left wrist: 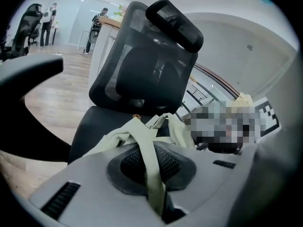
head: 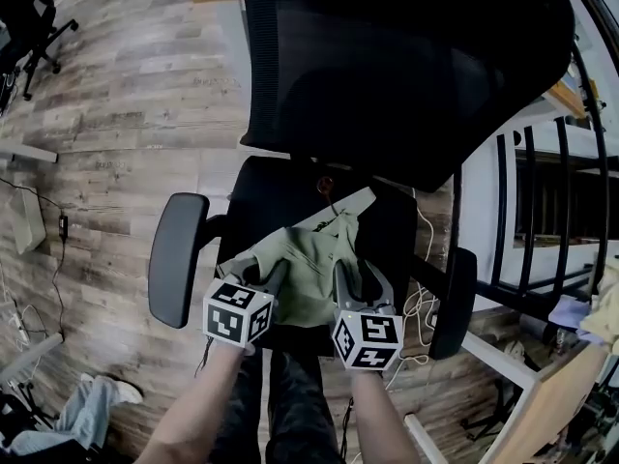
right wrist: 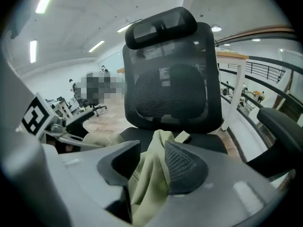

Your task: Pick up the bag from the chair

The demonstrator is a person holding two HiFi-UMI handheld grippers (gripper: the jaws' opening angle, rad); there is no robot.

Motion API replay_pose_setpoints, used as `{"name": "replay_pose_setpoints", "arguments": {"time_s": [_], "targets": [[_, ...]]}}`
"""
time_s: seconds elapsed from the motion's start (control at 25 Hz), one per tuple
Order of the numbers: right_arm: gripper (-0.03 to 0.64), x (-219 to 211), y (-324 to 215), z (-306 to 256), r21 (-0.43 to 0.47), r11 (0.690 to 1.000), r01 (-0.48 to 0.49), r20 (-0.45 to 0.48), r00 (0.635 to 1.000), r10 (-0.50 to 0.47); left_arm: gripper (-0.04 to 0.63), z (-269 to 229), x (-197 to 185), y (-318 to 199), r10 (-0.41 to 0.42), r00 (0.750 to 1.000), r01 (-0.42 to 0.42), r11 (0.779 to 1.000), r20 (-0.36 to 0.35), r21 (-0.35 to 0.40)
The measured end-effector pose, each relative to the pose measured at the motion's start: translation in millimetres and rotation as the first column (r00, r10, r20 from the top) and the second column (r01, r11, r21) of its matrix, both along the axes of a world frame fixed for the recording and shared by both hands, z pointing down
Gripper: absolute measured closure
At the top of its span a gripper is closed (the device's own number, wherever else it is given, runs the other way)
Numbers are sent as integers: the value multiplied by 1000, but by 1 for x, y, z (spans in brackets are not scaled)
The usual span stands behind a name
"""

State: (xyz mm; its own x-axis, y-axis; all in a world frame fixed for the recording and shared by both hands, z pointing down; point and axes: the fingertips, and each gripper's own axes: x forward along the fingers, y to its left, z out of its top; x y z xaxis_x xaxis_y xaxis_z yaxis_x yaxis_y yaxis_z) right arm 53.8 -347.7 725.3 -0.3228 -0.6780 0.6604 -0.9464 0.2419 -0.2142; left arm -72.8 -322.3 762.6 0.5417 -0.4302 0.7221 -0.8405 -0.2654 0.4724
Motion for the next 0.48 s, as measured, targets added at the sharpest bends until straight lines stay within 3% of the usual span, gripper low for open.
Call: {"name": "replay_pose_setpoints", "arguments": {"time_s": [0.28, 0.48], "targets": [[339, -4, -18, 30, -95, 995, 2, -126, 992, -14, 577, -3, 0, 2, 15, 1000, -15, 1000, -11, 25], [331, -7, -17, 49, -162, 984, 74, -256, 960, -114, 577, -5, 1, 4, 18, 999, -17, 999, -28, 36]]}}
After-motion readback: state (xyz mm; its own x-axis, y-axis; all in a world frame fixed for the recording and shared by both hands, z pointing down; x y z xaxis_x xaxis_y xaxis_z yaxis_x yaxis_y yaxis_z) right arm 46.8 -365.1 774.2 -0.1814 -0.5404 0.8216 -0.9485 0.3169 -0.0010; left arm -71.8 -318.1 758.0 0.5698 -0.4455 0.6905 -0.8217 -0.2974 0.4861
